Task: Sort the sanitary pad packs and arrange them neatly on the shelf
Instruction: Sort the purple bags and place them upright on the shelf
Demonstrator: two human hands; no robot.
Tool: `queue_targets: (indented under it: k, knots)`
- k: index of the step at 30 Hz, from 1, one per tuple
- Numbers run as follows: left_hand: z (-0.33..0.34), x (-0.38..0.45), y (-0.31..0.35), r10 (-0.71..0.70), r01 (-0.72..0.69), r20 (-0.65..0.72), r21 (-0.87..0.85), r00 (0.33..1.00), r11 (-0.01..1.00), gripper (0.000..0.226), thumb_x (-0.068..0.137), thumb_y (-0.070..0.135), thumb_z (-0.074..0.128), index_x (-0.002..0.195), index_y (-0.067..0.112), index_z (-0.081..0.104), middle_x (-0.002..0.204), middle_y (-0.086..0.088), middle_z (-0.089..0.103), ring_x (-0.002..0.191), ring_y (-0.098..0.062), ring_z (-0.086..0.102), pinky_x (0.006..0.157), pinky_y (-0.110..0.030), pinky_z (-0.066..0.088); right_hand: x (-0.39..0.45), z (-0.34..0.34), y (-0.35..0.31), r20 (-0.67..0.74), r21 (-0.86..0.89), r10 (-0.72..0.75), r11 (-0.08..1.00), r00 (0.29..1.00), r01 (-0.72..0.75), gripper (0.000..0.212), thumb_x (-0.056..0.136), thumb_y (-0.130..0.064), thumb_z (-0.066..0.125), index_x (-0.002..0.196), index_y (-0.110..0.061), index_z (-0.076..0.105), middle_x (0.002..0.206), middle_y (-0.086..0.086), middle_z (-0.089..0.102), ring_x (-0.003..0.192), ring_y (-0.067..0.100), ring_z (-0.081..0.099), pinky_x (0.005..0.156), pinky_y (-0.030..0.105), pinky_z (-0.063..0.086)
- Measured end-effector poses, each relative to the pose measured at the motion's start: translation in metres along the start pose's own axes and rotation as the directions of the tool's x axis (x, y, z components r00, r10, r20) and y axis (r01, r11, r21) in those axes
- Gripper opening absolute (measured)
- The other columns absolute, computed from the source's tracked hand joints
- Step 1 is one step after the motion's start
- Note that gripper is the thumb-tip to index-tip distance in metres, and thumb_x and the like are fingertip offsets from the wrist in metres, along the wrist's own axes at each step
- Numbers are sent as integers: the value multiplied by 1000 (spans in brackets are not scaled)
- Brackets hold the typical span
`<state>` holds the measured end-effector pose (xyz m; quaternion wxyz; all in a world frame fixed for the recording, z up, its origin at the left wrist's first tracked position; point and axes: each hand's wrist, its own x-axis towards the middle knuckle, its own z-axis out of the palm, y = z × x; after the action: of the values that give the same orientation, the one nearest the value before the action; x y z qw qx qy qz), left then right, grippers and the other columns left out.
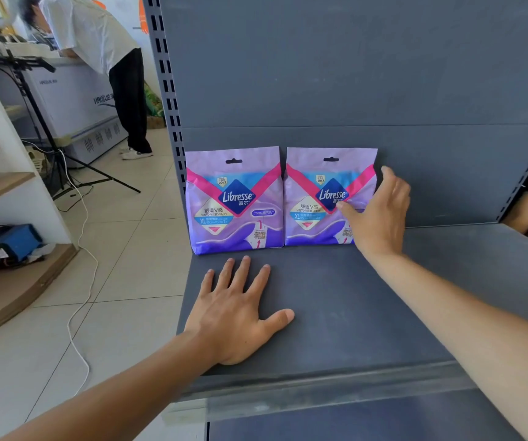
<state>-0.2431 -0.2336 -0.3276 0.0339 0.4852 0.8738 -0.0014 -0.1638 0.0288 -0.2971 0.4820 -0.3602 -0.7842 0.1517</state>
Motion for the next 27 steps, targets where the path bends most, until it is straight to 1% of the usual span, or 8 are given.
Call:
queue_targets:
  k: [2, 5, 8, 11, 15, 19, 24, 27]
  knots:
    - [1, 0, 0, -1, 1, 0, -3, 1000, 1000, 91, 75, 88, 1, 152, 41, -12, 163, 4, -14, 150, -21, -15, 122, -47, -3, -8, 1, -13, -50, -179, -280, 947, 959, 268, 73, 81, -35, 74, 139, -11, 36, 141, 21, 40, 125, 36, 43, 94, 51, 46]
    - [2, 0, 0, -4, 4, -20, -3, 1000, 1000, 90, 77, 87, 4, 153, 40, -10, 164, 3, -12, 150, -21, -14, 122, -46, -3, -28, 12, -45, 163, -250, -610, 734, 775, 631, 61, 85, -43, 58, 141, -26, 39, 150, 21, 34, 134, 42, 36, 102, 59, 36]
    - [4, 0, 0, -2, 2, -46, -3, 999, 1000, 89, 78, 86, 5, 153, 39, -10, 164, 1, -11, 150, -22, -12, 122, -47, -3, -50, 33, -77, 397, -227, -707, 542, 586, 809, 67, 84, -42, 65, 145, -39, 39, 159, 16, 23, 142, 48, 23, 105, 70, 27]
    - [4, 1, 0, 8, -9, -60, -3, 998, 1000, 88, 79, 85, 5, 152, 41, -12, 164, 2, -11, 150, -23, -12, 121, -47, -3, -55, 50, -97, 476, -216, -734, 436, 484, 874, 73, 82, -25, 71, 146, -41, 38, 162, 12, 15, 145, 49, 13, 106, 76, 18]
    - [6, 2, 0, 13, -14, -69, -15, 998, 1000, 85, 81, 84, 9, 153, 41, -9, 164, 2, -10, 151, -23, -11, 121, -46, -4, -51, 65, -110, 583, -257, -662, 401, 472, 879, 72, 92, -24, 58, 151, -45, 21, 164, 6, -7, 147, 46, -7, 108, 75, 6]
    - [5, 2, -1, 19, -20, -70, -9, 997, 1000, 85, 81, 84, 8, 152, 41, -10, 164, 3, -11, 151, -23, -11, 121, -47, -4, -51, 70, -114, 630, -293, -599, 405, 494, 866, 69, 95, -31, 51, 152, -45, 14, 163, 5, -17, 146, 44, -15, 107, 75, -4]
    - [6, 0, 0, 25, -26, -62, -12, 998, 1000, 85, 80, 84, 8, 152, 41, -10, 164, 3, -10, 151, -23, -11, 121, -47, -3, -52, 61, -117, 662, -270, -572, 421, 484, 866, 73, 94, -30, 54, 154, -40, 13, 163, 6, -16, 146, 43, -16, 110, 73, 0]
    - [4, 0, 0, 11, -12, -58, -18, 998, 1000, 86, 80, 84, 7, 153, 40, -7, 164, 3, -8, 151, -23, -10, 121, -47, -2, -62, 36, -107, 662, -185, -561, 520, 496, 834, 66, 95, -29, 54, 153, -34, 22, 165, 7, -1, 149, 38, -6, 114, 66, 7]
